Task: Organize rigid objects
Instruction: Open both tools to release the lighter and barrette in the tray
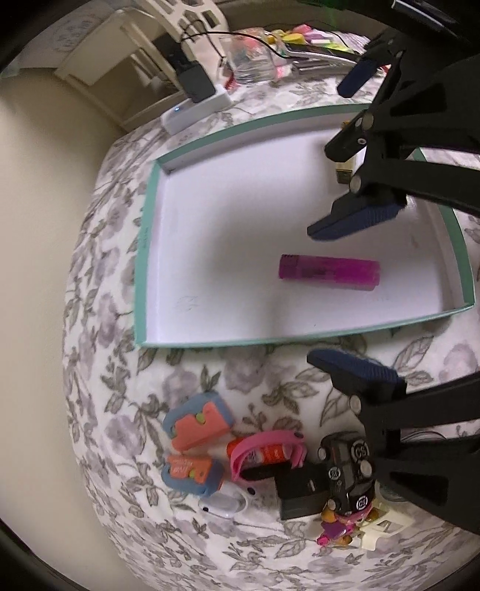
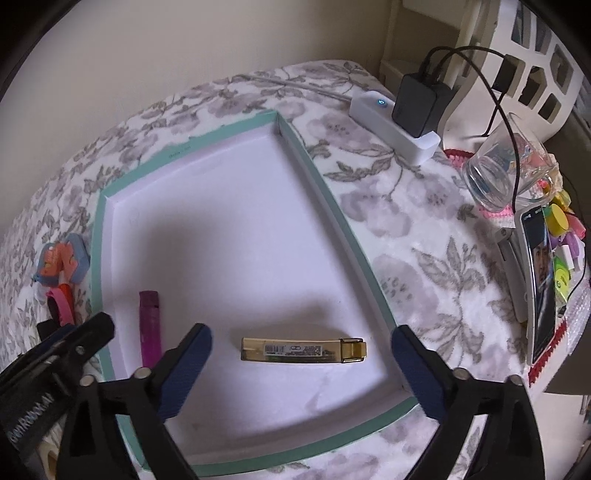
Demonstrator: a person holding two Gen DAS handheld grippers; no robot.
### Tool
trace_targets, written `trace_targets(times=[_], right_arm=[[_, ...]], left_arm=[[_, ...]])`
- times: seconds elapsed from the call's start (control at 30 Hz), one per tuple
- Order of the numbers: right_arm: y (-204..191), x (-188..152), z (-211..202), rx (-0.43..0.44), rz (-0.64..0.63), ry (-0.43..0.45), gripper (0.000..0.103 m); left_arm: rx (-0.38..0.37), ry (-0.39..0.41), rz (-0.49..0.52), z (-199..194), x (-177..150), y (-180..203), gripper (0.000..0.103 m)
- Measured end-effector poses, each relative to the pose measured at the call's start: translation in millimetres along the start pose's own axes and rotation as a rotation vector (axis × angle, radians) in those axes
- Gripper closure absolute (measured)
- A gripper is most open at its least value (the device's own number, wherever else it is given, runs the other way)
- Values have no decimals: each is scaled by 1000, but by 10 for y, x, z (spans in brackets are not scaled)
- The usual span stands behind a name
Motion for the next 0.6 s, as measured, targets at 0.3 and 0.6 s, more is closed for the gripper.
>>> trace_targets(times=[0.3, 0.6], right_arm=[[-55, -19, 12, 8, -7, 7, 0], [-158, -17, -76, 20, -15, 46, 0]], left_arm=[[-12, 69, -83, -180, 58, -317, 13], [7, 121, -156, -337, 86, -671, 5]])
Point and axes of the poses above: each gripper's, at about its wrist camera, not at the fingertips, and z roughly the way its jaws point, y to its right, x to its top, the point moved 7 cm from there along z, roughly the way its jaws point, and after that the axes turned 5 degrees about z, right-handed, at the moved point
